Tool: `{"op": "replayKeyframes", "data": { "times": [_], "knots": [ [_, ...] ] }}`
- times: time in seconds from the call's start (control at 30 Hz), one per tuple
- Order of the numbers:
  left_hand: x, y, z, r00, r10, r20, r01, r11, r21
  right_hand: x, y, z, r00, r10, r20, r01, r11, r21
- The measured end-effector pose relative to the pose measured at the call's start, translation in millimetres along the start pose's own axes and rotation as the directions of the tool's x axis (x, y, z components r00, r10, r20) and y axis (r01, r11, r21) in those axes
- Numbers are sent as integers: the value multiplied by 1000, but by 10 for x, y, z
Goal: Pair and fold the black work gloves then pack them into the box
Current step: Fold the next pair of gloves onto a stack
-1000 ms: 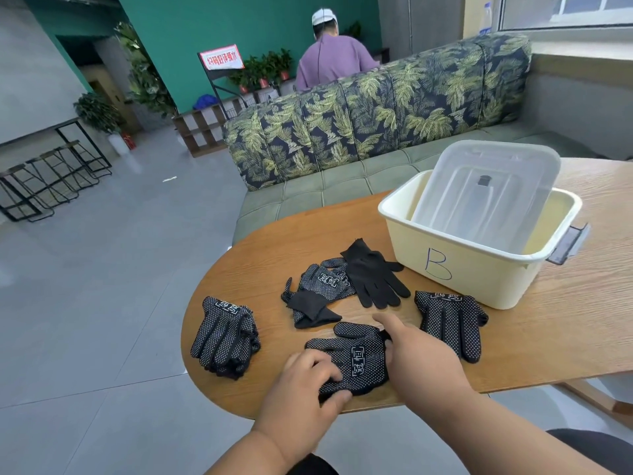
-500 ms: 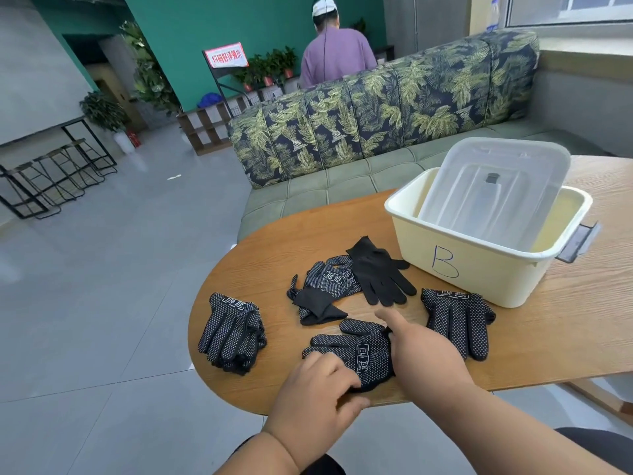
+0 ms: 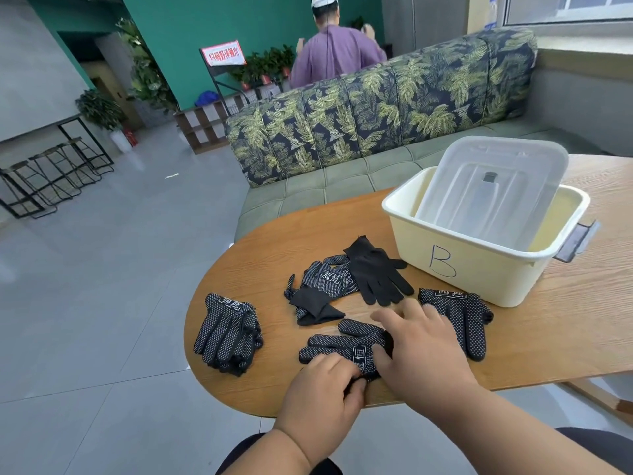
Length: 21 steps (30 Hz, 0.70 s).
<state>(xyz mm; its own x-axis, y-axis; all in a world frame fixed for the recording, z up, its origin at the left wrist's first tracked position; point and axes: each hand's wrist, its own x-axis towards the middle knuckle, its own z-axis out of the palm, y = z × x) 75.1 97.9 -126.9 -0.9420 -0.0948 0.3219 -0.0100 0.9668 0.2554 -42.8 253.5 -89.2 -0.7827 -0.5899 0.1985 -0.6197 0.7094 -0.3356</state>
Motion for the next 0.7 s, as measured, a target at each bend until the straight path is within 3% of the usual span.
{"op": "replayKeyframes", "data": {
  "times": [0.13, 0.27, 0.37, 0.43, 0.53, 0.7],
  "knots": [
    [-47, 2, 6, 1000, -17, 18, 17, 1000, -24, -15, -12, -38, 991, -120, -59, 120, 993, -7],
    [-76, 14, -27, 999, -3, 45, 5, 1000, -29, -41, 2, -25, 958, -175, 228, 167, 984, 57],
    [-54, -9, -45, 997, -77, 17, 77, 997, -22, -61, 1, -18, 924, -193, 330, 182, 981, 66],
    [-14, -24, -57, 979, -176, 106, 169, 983, 73, -68, 8, -9, 924, -194, 330, 187, 981, 51],
    [-11, -38, -64, 898, -288, 333, 230, 952, 203, -67, -1, 16, 930, -191, 315, 192, 981, 29],
    [-39, -24, -50, 855, -365, 368, 285, 925, 253, -64, 4, 85, 922, -196, 334, 181, 981, 77]
  ]
}}
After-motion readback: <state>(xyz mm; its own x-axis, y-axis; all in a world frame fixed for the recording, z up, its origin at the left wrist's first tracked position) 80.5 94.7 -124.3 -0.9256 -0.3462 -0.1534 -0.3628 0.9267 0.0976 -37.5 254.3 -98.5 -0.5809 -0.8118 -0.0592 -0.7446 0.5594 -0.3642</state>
